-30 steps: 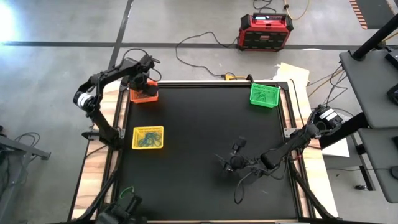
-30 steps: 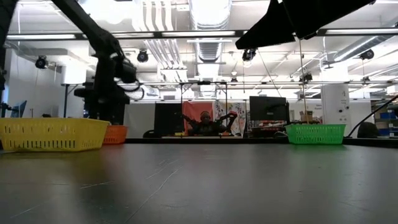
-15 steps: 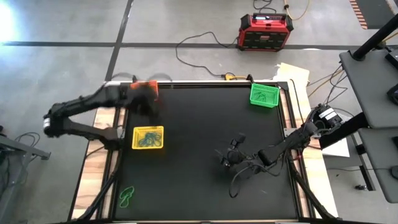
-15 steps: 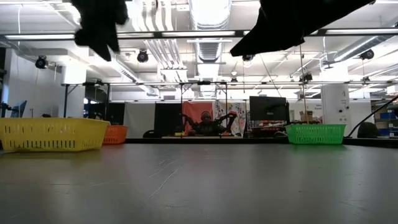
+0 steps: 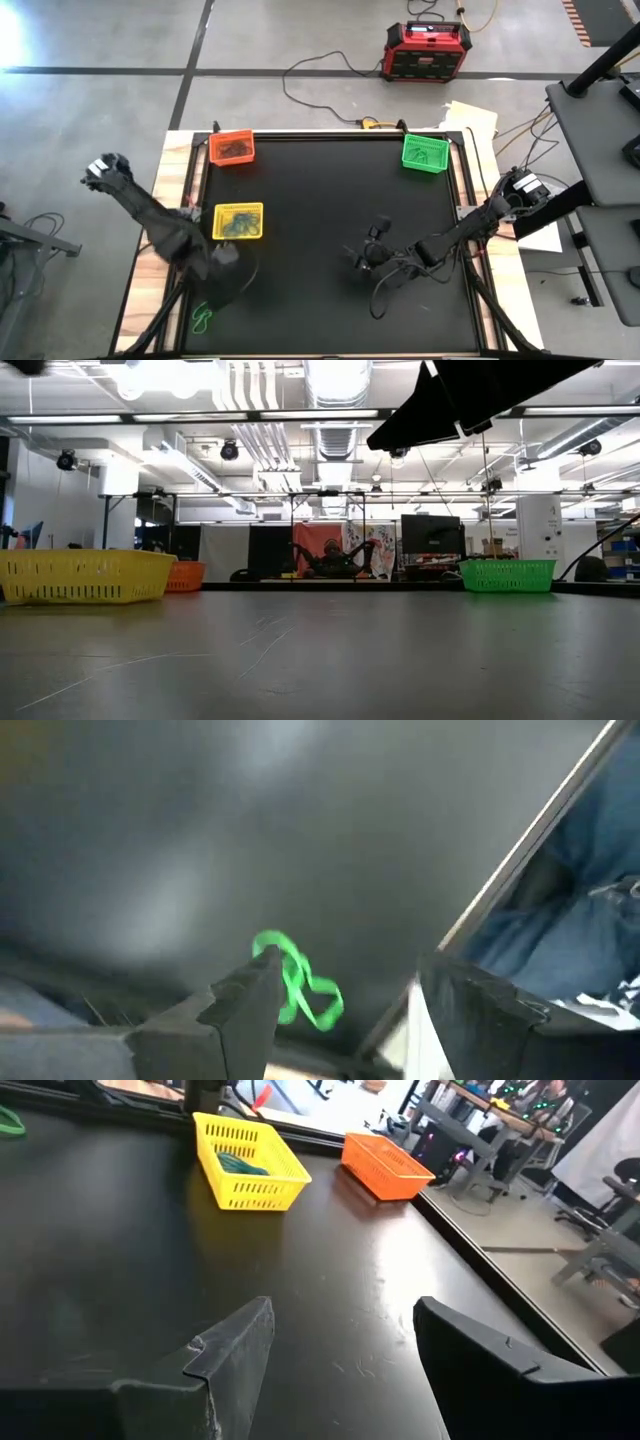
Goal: Sort rubber bands into baskets
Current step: Put the green rubber band into the green bin
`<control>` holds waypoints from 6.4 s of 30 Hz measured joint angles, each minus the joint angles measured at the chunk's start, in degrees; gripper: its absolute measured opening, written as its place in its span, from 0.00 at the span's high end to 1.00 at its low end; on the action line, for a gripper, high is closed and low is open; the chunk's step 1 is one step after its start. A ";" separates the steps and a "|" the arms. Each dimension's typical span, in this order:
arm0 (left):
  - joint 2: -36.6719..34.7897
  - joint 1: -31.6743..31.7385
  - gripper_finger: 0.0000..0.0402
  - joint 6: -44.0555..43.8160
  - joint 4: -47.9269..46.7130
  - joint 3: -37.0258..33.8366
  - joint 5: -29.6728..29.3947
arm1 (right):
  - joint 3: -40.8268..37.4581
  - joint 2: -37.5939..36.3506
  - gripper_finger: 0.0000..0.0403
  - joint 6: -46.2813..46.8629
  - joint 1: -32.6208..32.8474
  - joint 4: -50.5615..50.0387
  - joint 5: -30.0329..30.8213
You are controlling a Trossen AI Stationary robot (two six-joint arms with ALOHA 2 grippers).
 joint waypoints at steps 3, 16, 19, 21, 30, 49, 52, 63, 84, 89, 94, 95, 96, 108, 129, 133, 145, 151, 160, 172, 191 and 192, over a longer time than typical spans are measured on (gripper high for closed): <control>2.93 -6.55 0.45 -10.97 3.65 -2.35 2.33 | 0.00 0.00 0.42 -0.03 0.00 0.13 -0.02; 17.66 -10.46 0.45 -20.49 12.60 -8.77 12.43 | 0.83 -0.02 0.42 -1.31 0.02 1.08 -0.40; 19.35 -10.46 0.48 -19.51 14.09 -9.23 12.88 | 1.29 -0.02 0.42 -2.09 0.02 1.06 -0.41; 19.96 -10.46 0.50 -19.00 15.00 -9.72 12.87 | 1.45 -0.02 0.42 -2.12 0.02 1.07 -0.39; 20.24 -10.35 0.68 -19.49 21.54 -13.52 12.80 | 1.51 -0.02 0.42 -2.30 0.02 1.05 -0.39; 20.34 -8.49 1.00 -11.07 21.31 -10.81 -0.40 | 1.54 -0.02 0.42 -2.08 0.02 1.24 -0.40; 20.34 -6.40 1.00 -6.76 21.52 -10.25 -6.98 | 1.55 -0.02 0.42 -2.15 0.02 2.52 -0.41; 20.34 3.17 1.00 13.53 25.83 -7.12 -22.89 | 1.55 0.13 0.42 0.15 -0.11 5.08 -1.40; 20.32 15.70 1.00 41.49 36.42 -1.79 -28.94 | 1.55 4.17 0.42 -0.11 1.98 4.86 -1.87; 21.02 17.67 1.00 42.05 37.47 -2.08 -27.52 | 1.55 0.66 0.42 -0.86 4.34 -0.90 -1.75; 23.35 18.73 1.00 42.10 37.63 -2.10 -26.76 | 1.55 -1.18 0.42 2.29 5.43 -4.13 -1.75; 23.83 18.79 1.00 42.09 37.69 -2.10 -26.55 | 1.55 -1.18 0.42 2.40 5.53 -4.21 -1.74; 24.10 18.78 1.00 42.09 37.36 -2.07 -26.54 | 1.55 -1.18 0.42 2.07 5.53 -4.25 -1.75; 16.11 19.63 1.00 31.42 -2.16 9.83 -30.85 | 1.51 -1.07 0.42 -1.59 5.40 -4.13 -1.73; 2.04 30.79 1.00 44.94 17.46 3.91 -32.24 | 1.32 -4.04 0.42 -0.27 -3.47 -8.97 -2.88; 4.25 38.51 1.00 56.23 27.49 2.11 -29.15 | 1.13 -7.36 0.42 -2.13 -9.42 -11.96 -8.47; 22.67 56.91 1.00 77.33 61.68 2.48 -8.89 | -0.87 -11.69 0.42 -9.34 -20.93 -13.24 -10.21; 34.20 58.50 1.00 79.59 62.85 10.64 -3.35 | -0.90 -13.31 0.42 -8.13 -22.12 -17.81 -10.29; 48.04 57.96 1.00 81.47 56.83 23.45 -0.46 | -2.66 -16.95 0.42 13.45 -18.48 -34.08 -10.29; 54.30 55.31 0.97 81.18 53.00 26.69 1.79 | -7.08 -11.29 0.42 21.99 -14.22 -29.55 -10.33; 36.51 52.71 0.47 80.30 39.01 19.04 -2.43 | -12.13 -1.57 0.35 6.23 -26.29 -3.18 -23.88; 34.22 52.18 0.48 79.42 39.89 16.65 -3.73 | -12.96 -0.20 0.35 6.64 -26.25 -0.90 -23.71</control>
